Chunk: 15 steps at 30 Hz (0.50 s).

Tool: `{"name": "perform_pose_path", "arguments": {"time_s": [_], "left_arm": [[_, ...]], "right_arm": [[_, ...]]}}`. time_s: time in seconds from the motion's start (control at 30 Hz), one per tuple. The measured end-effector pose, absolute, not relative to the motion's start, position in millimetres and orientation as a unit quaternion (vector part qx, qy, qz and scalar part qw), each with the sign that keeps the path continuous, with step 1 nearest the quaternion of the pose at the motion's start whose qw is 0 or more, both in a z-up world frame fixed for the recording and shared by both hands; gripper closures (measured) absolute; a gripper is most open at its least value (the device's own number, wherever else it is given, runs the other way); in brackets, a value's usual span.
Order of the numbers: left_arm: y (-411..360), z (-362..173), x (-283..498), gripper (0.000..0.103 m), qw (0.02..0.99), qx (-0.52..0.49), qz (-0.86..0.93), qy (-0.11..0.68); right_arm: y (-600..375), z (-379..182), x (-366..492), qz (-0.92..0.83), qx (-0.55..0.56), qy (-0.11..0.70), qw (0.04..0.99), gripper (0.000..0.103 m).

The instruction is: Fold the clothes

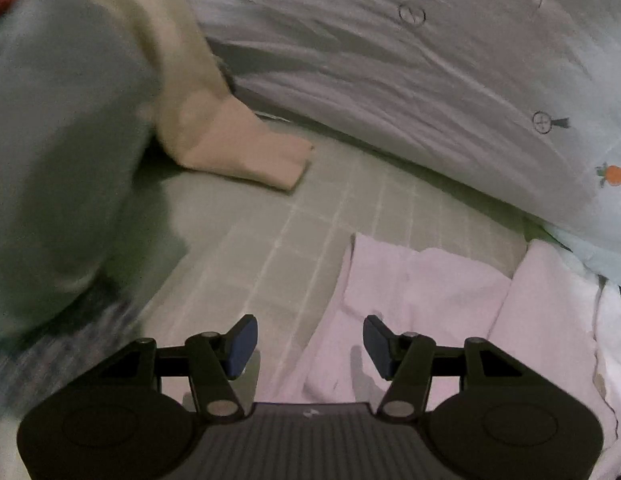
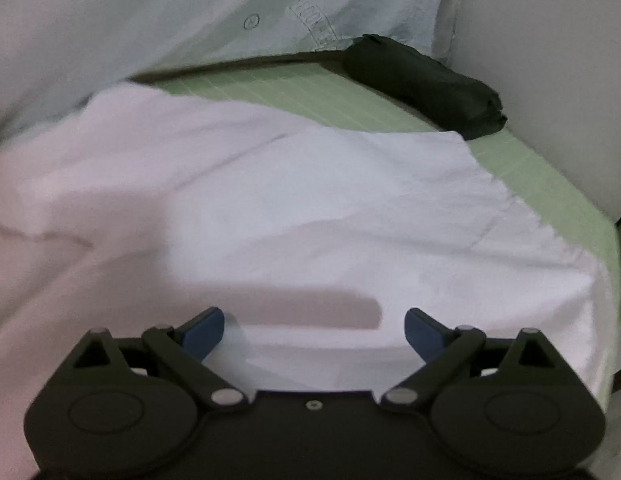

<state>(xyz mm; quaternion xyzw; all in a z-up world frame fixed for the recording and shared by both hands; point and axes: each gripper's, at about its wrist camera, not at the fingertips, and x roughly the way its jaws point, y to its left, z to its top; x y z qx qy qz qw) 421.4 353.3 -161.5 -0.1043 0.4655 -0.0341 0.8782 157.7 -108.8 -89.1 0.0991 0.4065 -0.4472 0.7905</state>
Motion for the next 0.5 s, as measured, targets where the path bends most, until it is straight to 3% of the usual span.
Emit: {"name": "perform_pose_path", "arguments": {"time_s": [0.1, 0.4, 0.43, 0.5], "left_arm": [[341.5, -173.4, 443.8, 0.037, 0.875, -0.111, -0.062, 0.468], [301.8, -197.0, 471.7, 0.037, 0.882, -0.043, -0.101, 0.458], [300.4, -197.3, 472.1, 0.039, 0.883, -0.041, -0.105, 0.455], [298.7, -197.1, 470.1, 0.061, 0.888, -0.034, -0.100, 0.447]], "right_arm": [[-117.3, -86.1, 152.8, -0.471, 0.091, 0.420, 0.770, 0.005], [-117.2, -80.6, 169.9, -0.492, 0.053, 0.433, 0.754, 0.005], [-114.1, -80.8, 174.3, -0.486, 0.040, 0.436, 0.756, 0.005], [-108.4, -80.9, 182.3, -0.475, 0.018, 0.442, 0.761, 0.005]]}}
